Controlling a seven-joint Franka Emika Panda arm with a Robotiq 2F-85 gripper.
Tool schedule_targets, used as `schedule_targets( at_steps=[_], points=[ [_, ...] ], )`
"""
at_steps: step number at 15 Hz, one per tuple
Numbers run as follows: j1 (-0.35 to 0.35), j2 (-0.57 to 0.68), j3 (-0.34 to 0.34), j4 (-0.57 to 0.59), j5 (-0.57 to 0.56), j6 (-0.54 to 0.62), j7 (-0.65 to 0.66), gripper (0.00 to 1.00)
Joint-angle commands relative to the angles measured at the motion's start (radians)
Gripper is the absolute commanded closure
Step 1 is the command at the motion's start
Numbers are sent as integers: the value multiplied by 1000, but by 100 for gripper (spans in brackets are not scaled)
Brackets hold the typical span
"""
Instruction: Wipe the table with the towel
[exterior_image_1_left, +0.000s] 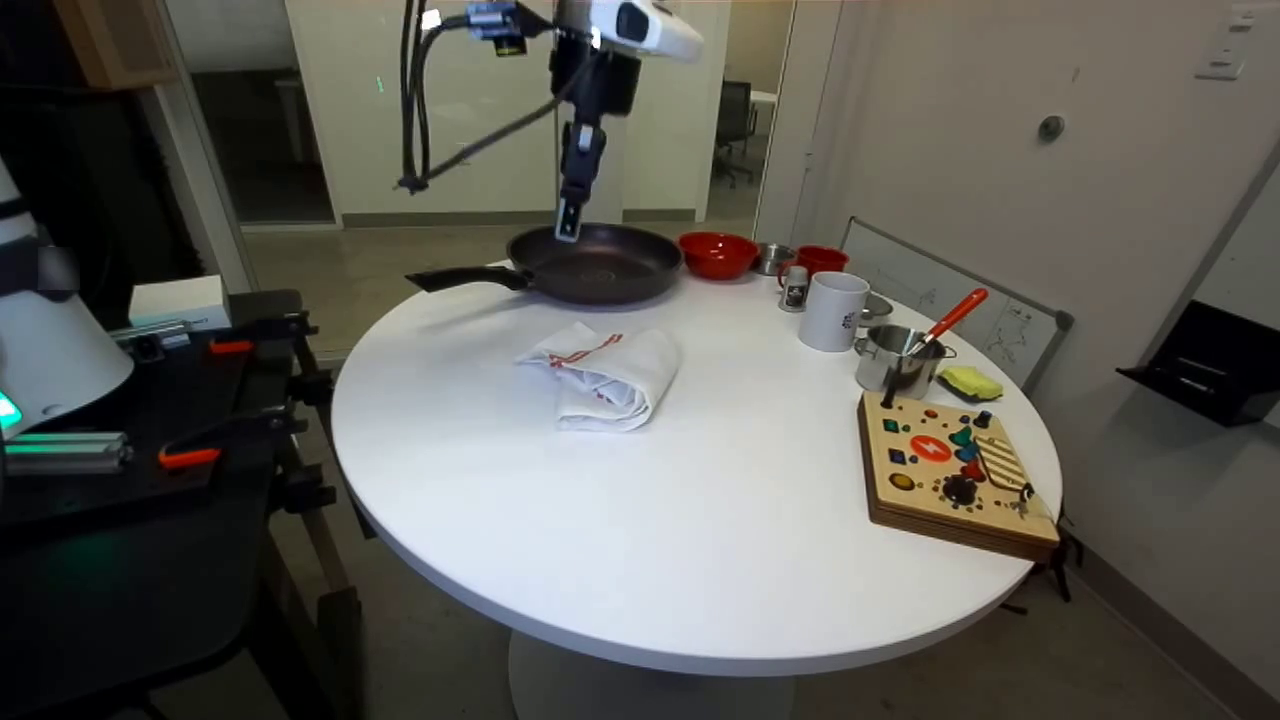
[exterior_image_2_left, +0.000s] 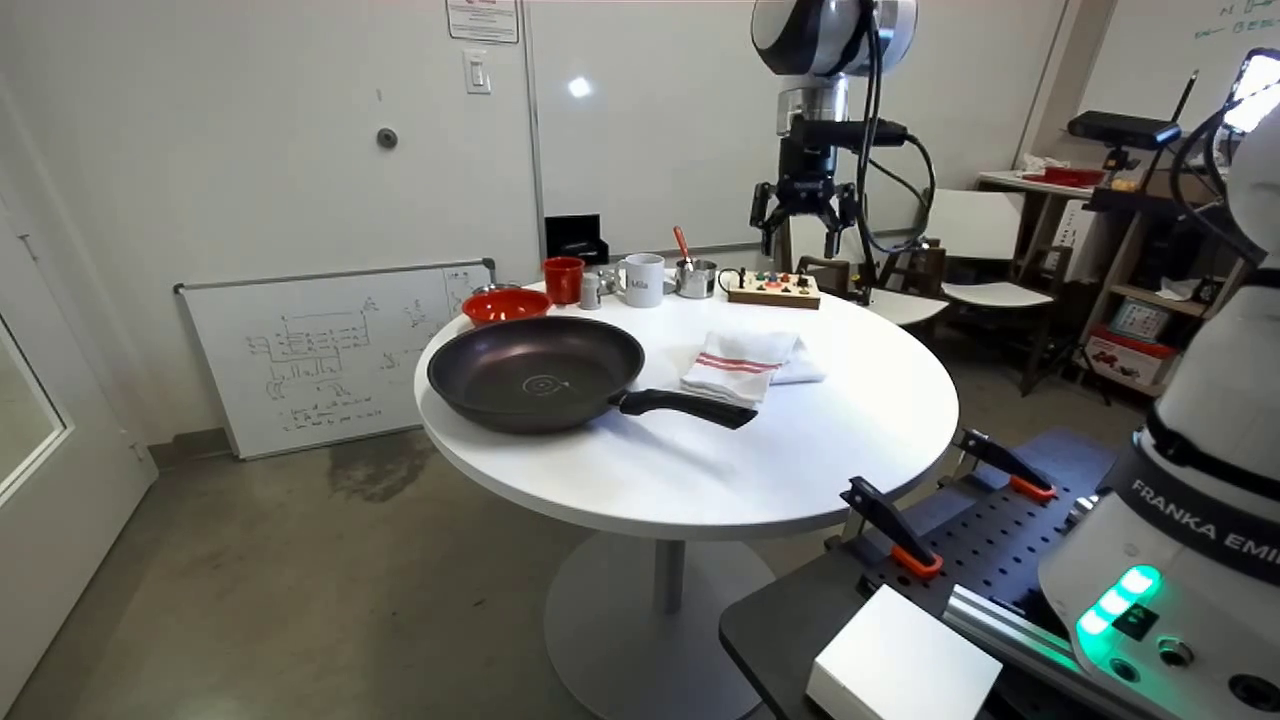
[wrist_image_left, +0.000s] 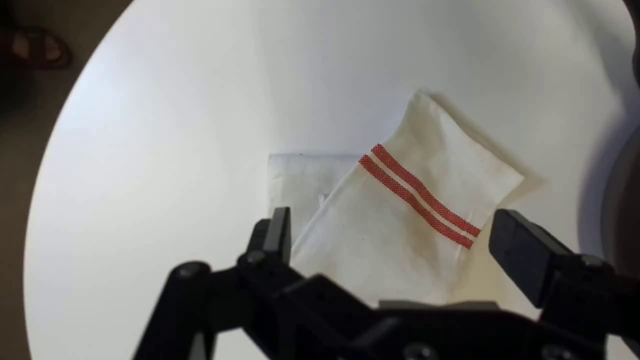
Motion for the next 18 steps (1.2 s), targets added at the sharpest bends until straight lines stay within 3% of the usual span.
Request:
schedule_targets(
  at_steps=[1, 3, 6, 11, 14, 15, 18],
  points=[
    [-32, 70, 12, 23, 233, 102, -119, 0],
    [-15, 38, 35, -3, 247, 188, -206, 0],
    [40, -5, 54, -32, 125, 228, -206, 0],
    [125, -11, 57, -65, -191, 245, -109, 0],
    [140, 27, 32, -54, -385, 278, -7, 5],
    [142, 52, 19, -38, -448, 287, 39, 3],
    [136, 130, -8, 0, -519, 306, 109, 0]
  ],
)
